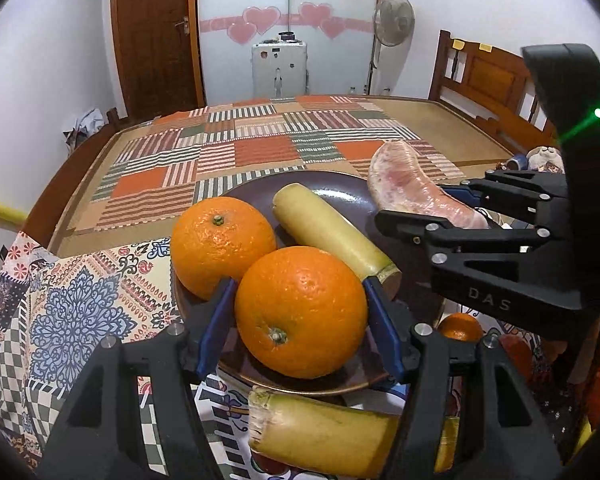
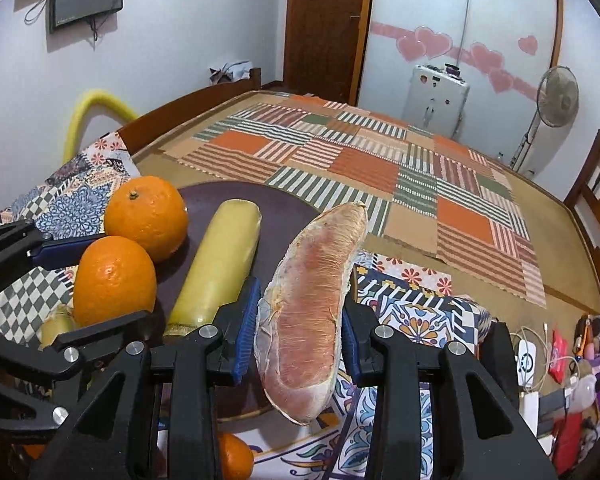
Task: Organize fruits
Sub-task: 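Grasp a second orange with the left gripper while the right gripper carries the pomelo to the plate, then release the orange and pomelo segment on the plate with both grippers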
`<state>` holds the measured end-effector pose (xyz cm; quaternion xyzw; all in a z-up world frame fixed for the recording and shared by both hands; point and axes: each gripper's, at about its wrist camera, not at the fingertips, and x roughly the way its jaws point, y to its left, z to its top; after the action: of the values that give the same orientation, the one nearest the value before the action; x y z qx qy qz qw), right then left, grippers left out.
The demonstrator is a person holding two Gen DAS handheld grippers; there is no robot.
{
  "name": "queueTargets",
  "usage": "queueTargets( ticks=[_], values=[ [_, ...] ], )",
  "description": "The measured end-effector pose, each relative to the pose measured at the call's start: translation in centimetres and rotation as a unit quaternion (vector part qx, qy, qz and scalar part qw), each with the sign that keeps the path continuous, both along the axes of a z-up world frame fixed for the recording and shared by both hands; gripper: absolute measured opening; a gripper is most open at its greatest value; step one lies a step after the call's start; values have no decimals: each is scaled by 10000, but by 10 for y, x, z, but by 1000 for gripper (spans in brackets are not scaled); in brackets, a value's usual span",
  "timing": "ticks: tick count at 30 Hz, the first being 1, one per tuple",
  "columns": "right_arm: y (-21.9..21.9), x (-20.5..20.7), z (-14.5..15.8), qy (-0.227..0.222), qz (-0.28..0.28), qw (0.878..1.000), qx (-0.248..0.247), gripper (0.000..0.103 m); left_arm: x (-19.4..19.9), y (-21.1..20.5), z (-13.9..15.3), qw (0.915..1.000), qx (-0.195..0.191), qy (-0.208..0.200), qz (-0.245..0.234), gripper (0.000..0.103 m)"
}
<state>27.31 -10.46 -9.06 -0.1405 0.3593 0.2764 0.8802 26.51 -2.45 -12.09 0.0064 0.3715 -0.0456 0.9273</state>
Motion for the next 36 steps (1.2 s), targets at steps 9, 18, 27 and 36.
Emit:
queueTargets(
  ticks=[9, 18, 27, 36],
  values=[
    [5, 4, -5, 76, 55, 9999, -67, 36, -2, 1, -2, 10000, -72, -11, -19, 65],
    [0, -5, 10, -252, -46, 9997, 13, 52, -12, 6, 6, 9998, -156, -151, -22, 66],
    [-16, -45, 34, -583, -129, 9981, 138, 52, -45, 14, 35, 9988, -128, -471, 29, 66],
    [-26, -100, 45, -691, -160, 9965, 451, 52, -93, 16, 55, 9979, -52, -649, 15, 73]
  ],
)
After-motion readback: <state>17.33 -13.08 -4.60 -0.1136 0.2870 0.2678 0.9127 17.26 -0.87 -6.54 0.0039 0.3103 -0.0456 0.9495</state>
